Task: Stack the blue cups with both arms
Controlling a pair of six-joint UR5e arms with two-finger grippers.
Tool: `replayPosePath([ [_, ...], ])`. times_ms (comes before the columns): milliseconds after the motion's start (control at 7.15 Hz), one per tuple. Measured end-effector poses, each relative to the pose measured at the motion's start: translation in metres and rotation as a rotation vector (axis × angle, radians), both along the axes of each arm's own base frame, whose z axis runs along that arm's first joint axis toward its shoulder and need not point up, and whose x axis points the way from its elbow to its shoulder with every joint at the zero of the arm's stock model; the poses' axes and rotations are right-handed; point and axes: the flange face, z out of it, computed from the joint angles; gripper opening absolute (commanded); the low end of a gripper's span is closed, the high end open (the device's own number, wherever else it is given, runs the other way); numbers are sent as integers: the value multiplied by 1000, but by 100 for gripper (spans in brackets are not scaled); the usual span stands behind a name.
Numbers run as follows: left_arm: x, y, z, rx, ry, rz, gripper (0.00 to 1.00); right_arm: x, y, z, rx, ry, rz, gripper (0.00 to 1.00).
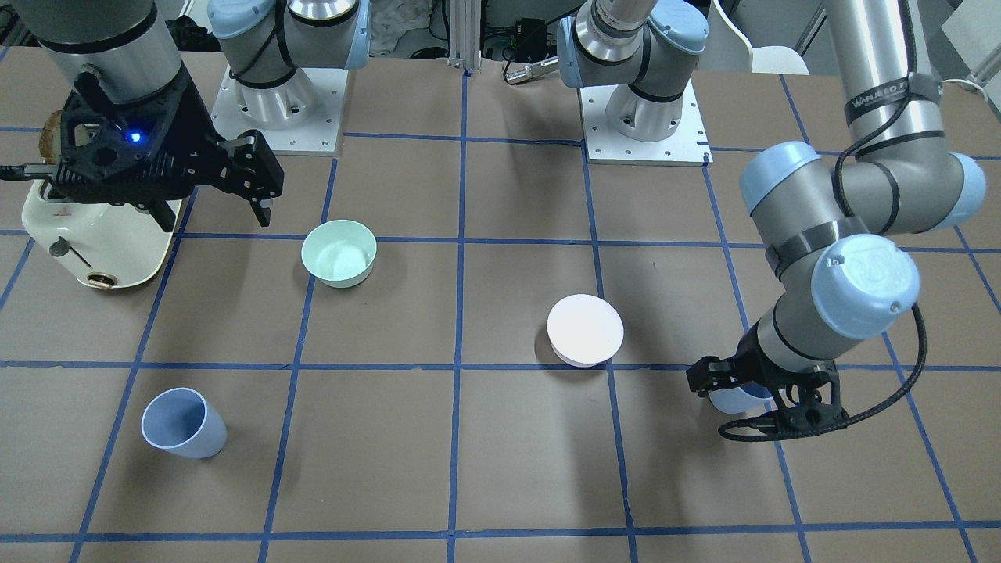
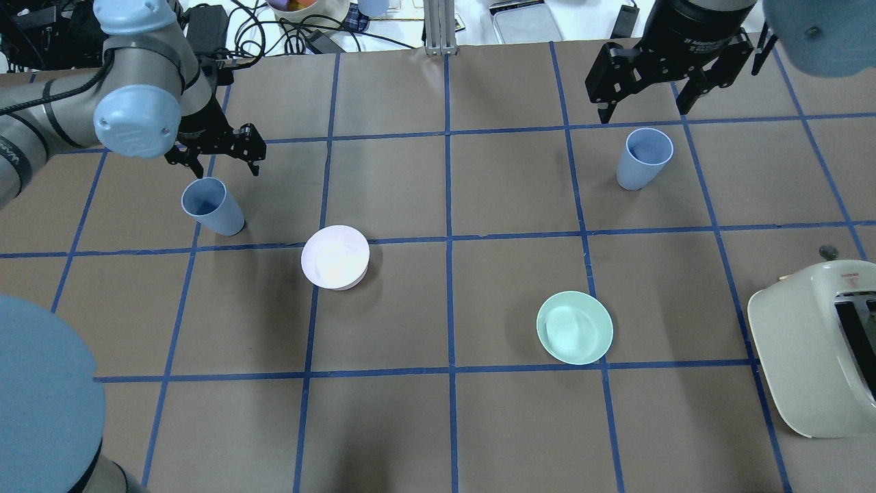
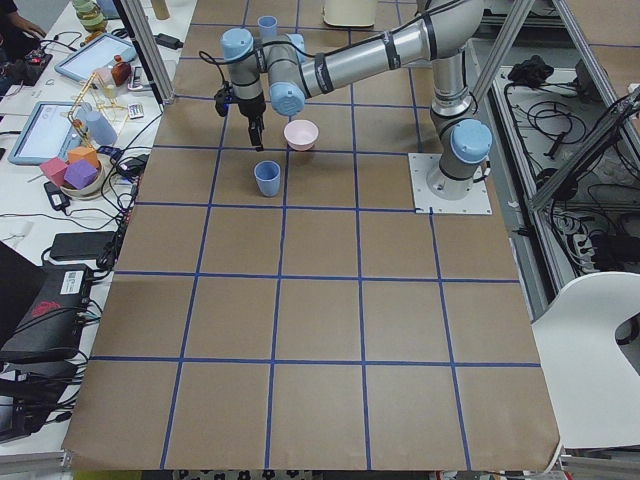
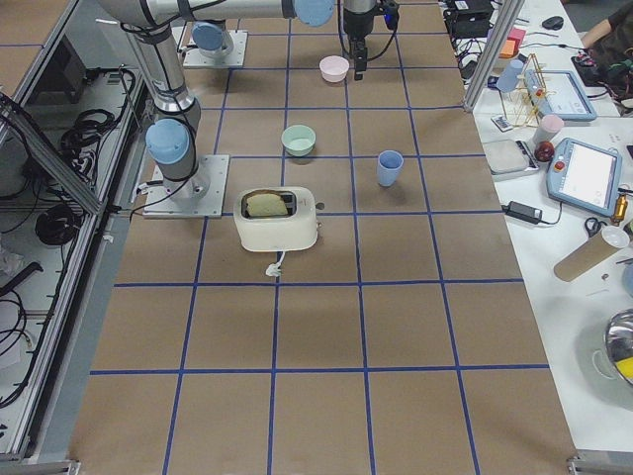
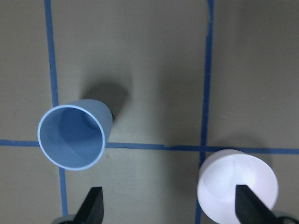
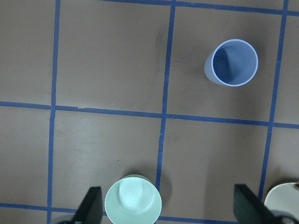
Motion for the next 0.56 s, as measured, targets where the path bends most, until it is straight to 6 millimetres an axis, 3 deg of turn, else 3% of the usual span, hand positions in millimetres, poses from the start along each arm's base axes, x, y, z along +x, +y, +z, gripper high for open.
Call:
replayPosePath([
  [140, 3, 4, -16, 13, -1, -8, 19, -4, 6, 3, 18, 7, -8, 100],
  [280, 4, 8, -26, 30, 1, -14, 0, -5, 12, 12, 14, 10, -13, 100],
  [559, 3, 12, -31, 38, 5, -18, 0, -6, 29, 39, -9, 17, -16, 100],
])
